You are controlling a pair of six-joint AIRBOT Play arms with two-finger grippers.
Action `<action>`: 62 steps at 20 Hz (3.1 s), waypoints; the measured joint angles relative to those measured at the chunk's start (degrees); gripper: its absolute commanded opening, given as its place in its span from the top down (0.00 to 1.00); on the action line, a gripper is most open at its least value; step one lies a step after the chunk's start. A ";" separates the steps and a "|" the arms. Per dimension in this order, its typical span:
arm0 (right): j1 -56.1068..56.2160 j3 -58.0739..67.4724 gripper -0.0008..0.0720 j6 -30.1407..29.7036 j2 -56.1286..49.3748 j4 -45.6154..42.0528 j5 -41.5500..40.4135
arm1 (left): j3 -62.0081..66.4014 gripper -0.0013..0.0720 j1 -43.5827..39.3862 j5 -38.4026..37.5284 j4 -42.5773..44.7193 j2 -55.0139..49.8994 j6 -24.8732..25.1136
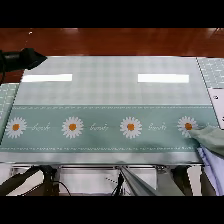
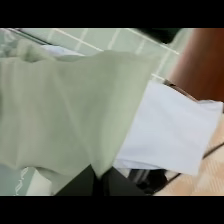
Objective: Fold the shirts.
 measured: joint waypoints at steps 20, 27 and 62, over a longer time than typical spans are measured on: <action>-0.39 0.04 0.19 -1.68 1.70 20.55 -14.75 | 6.93 0.21 -0.35 -6.08 -0.83 0.87 0.15; 23.82 0.04 0.19 -9.57 -4.17 31.30 -18.32 | 10.58 0.20 -13.51 -16.09 21.88 0.98 -7.74; 65.09 -16.94 0.30 -2.36 -8.83 14.32 -32.81 | -2.93 0.05 -36.83 -14.43 47.17 -0.48 -34.42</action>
